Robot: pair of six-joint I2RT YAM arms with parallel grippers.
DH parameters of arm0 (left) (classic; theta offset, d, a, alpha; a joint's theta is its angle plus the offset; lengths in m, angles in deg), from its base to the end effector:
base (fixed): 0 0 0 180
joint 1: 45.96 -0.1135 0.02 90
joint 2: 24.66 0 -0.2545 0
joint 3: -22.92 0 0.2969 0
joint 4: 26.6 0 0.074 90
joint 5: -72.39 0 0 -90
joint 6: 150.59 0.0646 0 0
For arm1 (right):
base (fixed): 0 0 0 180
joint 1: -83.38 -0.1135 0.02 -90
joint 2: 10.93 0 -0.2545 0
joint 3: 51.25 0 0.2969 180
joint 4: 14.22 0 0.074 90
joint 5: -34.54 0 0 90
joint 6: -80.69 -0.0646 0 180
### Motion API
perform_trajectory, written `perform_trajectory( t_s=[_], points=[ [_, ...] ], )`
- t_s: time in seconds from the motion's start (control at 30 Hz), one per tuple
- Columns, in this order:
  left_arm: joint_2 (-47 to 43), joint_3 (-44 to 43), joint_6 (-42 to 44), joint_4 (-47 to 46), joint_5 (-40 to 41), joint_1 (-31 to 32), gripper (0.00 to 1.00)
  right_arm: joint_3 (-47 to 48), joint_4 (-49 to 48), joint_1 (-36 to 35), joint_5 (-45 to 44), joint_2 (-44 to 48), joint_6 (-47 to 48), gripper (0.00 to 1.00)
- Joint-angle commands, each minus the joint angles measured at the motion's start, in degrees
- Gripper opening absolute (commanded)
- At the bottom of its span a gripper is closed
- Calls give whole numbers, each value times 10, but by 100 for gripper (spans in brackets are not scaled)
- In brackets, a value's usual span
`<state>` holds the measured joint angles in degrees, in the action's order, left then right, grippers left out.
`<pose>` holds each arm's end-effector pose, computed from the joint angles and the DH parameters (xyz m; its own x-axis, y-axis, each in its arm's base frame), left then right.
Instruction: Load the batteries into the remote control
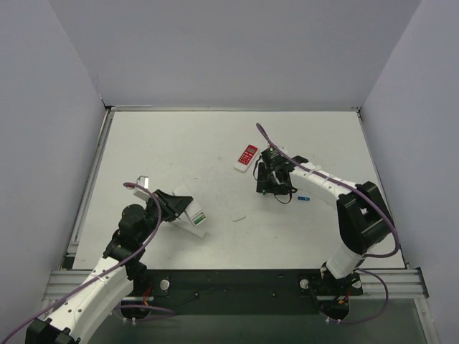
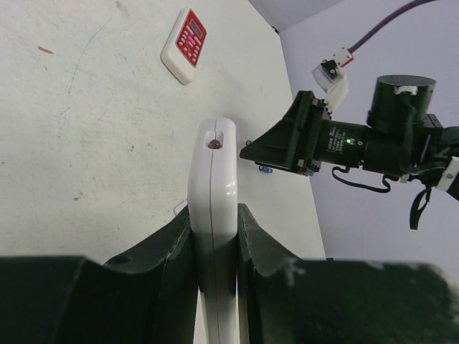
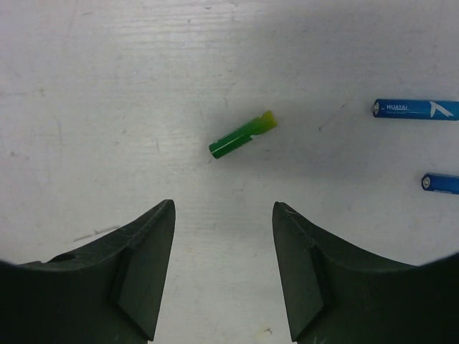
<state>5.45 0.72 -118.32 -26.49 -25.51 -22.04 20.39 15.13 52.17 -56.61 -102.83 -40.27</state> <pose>0.2072 -0.1016 0.1811 -0.5129 -0.6887 -0.5125 0.1730 0.5018 -0.8475 0.3400 0.2045 0.1595 -0.8194 0.1049 -0.5635 -0.0996 0.9421 0.3202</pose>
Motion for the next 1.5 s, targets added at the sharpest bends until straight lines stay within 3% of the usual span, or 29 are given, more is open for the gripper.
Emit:
perform_trajectory(
  t_s=[0.0, 0.37, 0.83, 1.03, 1.07, 1.13, 1.27, 1.47],
  points=[
    [-12, 4, 6, -17, -9, 0, 0, 43, 22, 4, -68, -64, -63, 50],
    [-26, 13, 3, -15, -17, 0, 0, 57, -16, 18, -94, -142, -139, 46],
    [-9, 7, -1, -29, -30, 0, 0, -7, -21, 4, -77, -109, -119, 28],
    [13, 6, -11, -52, -46, 0, 0, -19, -24, -5, -64, -113, -96, 15],
    [14, 4, -12, -55, -47, 0, 0, -18, -25, -7, -56, -112, -82, 7],
    [19, 4, -12, -60, -55, 0, 0, -18, -28, -17, -49, -102, -61, 0],
    [42, 3, -21, -85, -82, 0, 0, -14, -33, -48, -32, -59, 31, 0],
    [116, 6, -57, -185, -150, 0, 0, 36, 39, -156, -7, 31, 285, 0]
  ],
)
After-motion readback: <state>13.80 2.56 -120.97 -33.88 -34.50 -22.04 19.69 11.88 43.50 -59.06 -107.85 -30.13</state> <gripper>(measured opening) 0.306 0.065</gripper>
